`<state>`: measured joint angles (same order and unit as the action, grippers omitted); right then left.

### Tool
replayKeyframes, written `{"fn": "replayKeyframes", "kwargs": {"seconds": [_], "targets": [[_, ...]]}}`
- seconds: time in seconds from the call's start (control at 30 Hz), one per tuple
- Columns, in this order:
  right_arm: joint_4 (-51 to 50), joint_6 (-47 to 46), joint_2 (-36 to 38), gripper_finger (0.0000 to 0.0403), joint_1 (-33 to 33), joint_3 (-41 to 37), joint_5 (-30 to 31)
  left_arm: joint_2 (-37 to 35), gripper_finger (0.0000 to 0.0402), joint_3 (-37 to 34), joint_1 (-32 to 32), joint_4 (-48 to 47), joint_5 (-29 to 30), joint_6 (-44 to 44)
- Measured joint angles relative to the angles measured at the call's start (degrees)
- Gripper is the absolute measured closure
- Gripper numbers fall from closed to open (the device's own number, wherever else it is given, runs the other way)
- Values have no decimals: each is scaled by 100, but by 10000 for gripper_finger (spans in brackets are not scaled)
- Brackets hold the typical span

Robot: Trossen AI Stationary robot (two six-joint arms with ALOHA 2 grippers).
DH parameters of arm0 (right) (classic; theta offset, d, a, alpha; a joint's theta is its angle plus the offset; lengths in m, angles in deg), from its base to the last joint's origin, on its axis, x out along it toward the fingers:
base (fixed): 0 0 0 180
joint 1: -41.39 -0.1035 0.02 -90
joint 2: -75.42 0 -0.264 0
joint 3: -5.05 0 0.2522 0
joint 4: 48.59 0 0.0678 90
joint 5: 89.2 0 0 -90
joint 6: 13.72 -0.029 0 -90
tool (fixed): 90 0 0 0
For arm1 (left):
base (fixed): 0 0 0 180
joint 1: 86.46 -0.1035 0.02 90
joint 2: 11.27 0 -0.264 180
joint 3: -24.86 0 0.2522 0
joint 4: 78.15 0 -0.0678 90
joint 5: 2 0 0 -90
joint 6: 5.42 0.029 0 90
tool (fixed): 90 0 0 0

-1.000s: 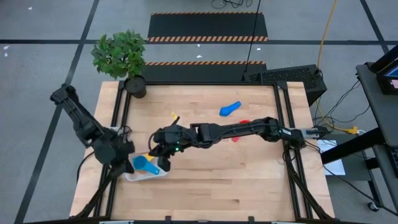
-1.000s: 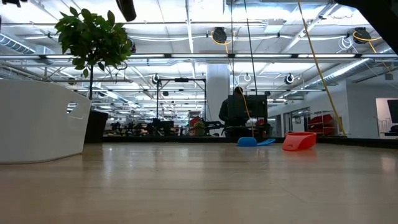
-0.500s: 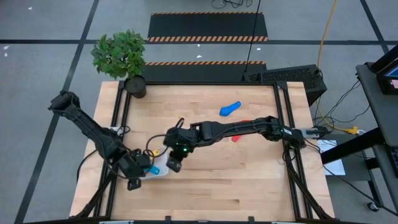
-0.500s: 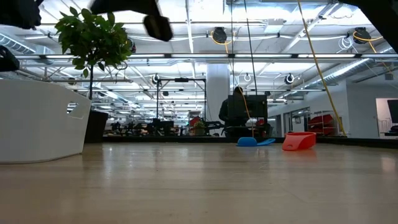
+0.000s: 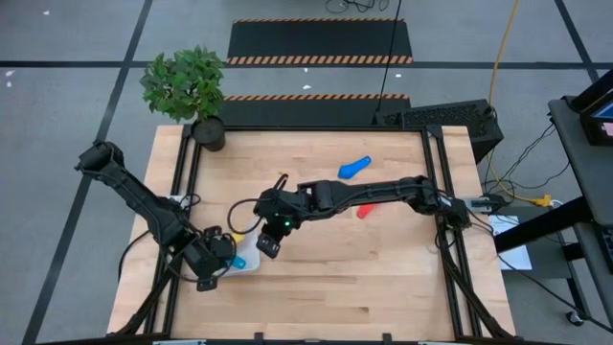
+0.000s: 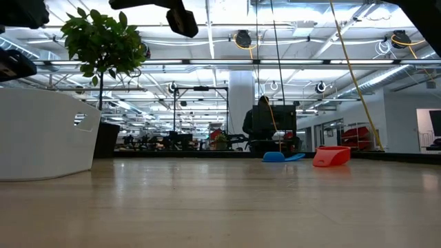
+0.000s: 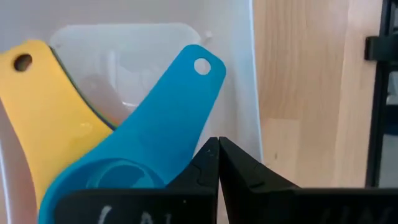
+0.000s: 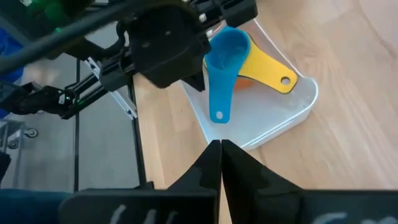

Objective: Nest measuring cups in basket
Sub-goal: Stack the light blue measuring cup on top of the yellow measuring cup in the white bin

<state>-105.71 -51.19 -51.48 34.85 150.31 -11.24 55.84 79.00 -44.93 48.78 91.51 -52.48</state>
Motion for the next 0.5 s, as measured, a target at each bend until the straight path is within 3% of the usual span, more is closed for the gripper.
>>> {"fn": "replayKeyframes", "kwargs": {"seconds": [0.5], "targets": [[-35, -195, 160, 399, -4, 2, 48, 2, 391, -293, -17, 138, 390, 458]]}}
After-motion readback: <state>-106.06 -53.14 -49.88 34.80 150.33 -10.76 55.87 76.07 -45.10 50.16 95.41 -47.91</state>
